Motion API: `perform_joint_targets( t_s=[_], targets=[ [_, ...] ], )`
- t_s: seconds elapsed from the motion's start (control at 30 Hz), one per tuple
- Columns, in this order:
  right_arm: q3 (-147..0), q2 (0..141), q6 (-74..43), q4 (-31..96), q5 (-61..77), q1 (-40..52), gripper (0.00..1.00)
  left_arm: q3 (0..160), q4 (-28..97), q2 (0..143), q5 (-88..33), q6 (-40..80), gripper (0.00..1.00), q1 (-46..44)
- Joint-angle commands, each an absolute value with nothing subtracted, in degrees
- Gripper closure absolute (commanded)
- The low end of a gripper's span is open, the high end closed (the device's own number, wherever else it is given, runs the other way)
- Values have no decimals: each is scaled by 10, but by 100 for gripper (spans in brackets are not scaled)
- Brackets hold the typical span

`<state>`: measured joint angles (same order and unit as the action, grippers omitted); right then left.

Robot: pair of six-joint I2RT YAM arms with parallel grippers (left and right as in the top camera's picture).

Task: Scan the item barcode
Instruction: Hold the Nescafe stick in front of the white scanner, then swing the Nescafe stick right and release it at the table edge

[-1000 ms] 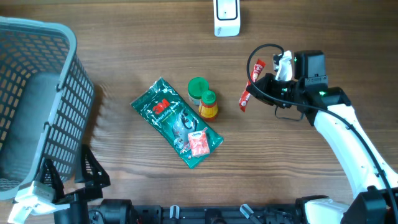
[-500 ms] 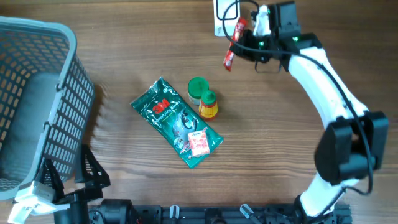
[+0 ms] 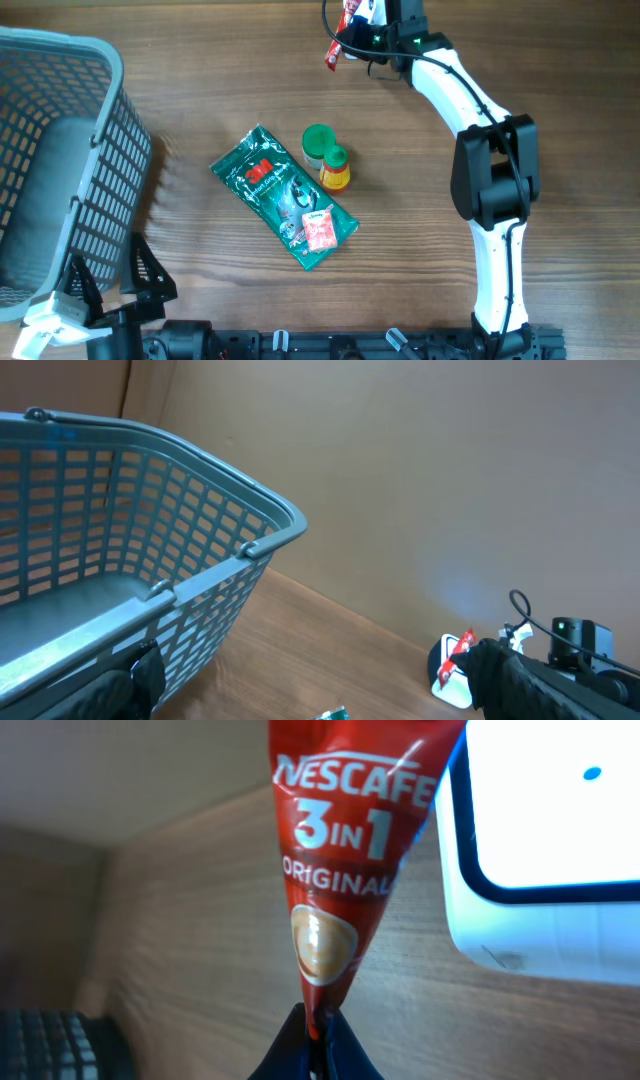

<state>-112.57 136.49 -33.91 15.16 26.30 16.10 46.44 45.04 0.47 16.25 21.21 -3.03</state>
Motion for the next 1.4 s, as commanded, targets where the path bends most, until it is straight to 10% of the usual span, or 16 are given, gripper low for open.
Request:
perform_joint_targets(
  t_s=[0.0,0.57,0.83,1.37],
  targets=[
    [-1140,1398,-390,136,269,166,95,464,449,3,166,215,0,-33],
    [-1167,1374,-327,359,268,132,95,464,449,3,166,215,0,-33],
    [-1167,1245,-307,600,-99,76,95,464,449,3,166,215,0,-33],
    [-1013,1243,-334,639,-195,-378,95,464,449,3,166,215,0,-33]
  ],
)
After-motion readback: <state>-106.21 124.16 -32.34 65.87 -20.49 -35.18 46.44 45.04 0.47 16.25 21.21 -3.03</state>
